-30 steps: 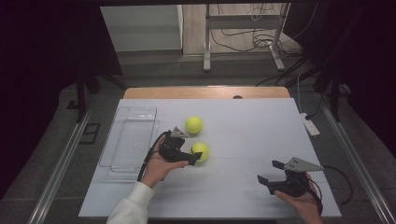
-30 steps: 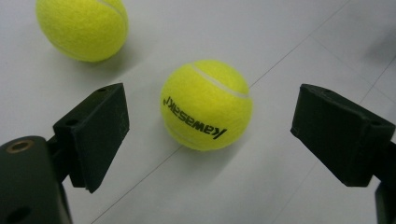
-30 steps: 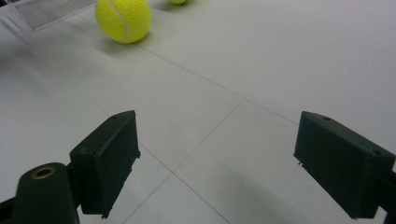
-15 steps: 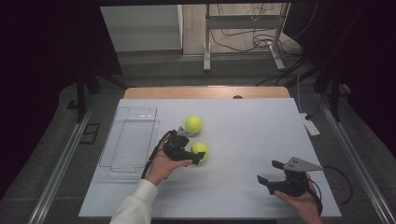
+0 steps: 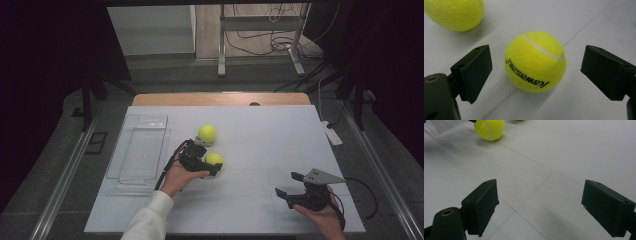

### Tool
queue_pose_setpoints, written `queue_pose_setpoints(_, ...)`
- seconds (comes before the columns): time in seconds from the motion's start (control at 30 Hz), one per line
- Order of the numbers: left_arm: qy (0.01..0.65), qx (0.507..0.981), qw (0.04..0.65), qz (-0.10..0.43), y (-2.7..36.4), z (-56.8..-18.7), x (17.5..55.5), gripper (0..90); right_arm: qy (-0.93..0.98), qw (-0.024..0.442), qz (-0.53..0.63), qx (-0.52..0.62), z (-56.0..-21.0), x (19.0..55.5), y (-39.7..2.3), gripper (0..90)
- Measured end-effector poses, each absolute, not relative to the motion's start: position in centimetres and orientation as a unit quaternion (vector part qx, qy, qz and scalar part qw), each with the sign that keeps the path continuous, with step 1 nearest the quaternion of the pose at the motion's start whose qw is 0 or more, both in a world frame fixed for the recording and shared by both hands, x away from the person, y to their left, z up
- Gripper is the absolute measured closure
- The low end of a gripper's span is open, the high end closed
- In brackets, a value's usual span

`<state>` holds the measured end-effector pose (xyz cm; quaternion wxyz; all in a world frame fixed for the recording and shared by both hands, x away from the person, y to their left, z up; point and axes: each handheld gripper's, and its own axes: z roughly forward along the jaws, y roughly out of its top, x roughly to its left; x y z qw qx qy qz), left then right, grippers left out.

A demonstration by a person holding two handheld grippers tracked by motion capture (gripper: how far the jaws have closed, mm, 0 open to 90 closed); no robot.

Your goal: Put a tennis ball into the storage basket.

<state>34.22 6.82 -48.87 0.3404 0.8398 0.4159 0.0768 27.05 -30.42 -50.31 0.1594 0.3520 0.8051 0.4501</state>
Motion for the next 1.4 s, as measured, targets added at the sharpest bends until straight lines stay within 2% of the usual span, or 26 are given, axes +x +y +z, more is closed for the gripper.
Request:
queue_pose_setpoints(0.73,0.416,0.847,0.322,0.074,5.8,-50.0,34.8,11.4,0.803,0.162,0.450,0.356,-50.4,27.1,-30.5,14.1)
queue_pose_setpoints(0.87,0.413,0.850,0.317,0.077,5.7,-50.2,34.8,15.2,0.804,0.161,0.449,0.356,-50.4,27.1,-30.5,14.1)
queue_pose_setpoints(1.0,0.417,0.849,0.314,0.085,5.6,-50.3,34.8,24.8,0.803,0.161,0.449,0.356,-50.4,27.2,-30.6,14.1)
queue_pose_setpoints(1.4,0.423,0.844,0.317,0.090,6.2,-50.0,34.8,26.5,0.804,0.164,0.447,0.356,-50.4,27.2,-30.6,14.2)
